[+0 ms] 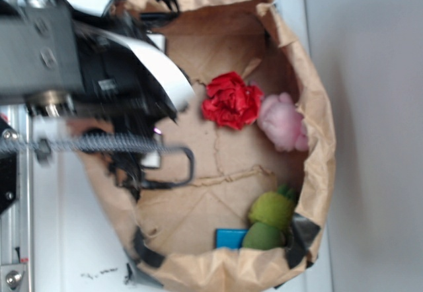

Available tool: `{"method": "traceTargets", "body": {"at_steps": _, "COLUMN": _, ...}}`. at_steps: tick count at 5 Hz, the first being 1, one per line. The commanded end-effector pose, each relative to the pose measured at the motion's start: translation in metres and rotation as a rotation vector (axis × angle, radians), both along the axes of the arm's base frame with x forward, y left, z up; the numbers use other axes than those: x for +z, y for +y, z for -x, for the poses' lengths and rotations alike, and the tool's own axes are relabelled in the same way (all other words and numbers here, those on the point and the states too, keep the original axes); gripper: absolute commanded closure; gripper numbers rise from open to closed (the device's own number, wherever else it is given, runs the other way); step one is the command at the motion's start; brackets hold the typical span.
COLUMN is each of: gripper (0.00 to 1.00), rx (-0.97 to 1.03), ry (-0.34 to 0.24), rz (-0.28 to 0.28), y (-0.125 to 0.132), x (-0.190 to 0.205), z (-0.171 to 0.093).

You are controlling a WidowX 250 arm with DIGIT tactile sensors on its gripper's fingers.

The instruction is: Grab the pink bunny.

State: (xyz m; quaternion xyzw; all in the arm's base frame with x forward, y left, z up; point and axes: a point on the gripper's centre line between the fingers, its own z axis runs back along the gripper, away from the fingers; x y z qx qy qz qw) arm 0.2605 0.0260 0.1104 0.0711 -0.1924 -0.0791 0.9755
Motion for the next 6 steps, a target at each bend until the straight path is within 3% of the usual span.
{"method": "traceTargets", "body": {"at_steps": 1, "gripper": 0.0, "rx": 0.072, "ry": -0.016, "rz": -0.003, "y": 0.005, "x": 0.011, "z": -0.049}}
{"method": "traceTargets", "body": {"at_steps": 3, "gripper": 0.0, "rx": 0.009, "ry": -0.057, "rz": 0.04, "y": 0.009, "x": 0.011, "z": -0.067}}
{"method": "traceTargets", "body": {"at_steps": 5, "gripper": 0.0, "rx": -0.082, "ry": -0.068, "rz": 0.147, "y": -0.01, "x": 0.006, "z": -0.088}}
{"method": "traceTargets", "body": {"at_steps": 6, "gripper": 0.0, "rx": -0.093, "ry": -0.099, "rz": 0.141, "y": -0.021, "x": 0.007, "z": -0.09}}
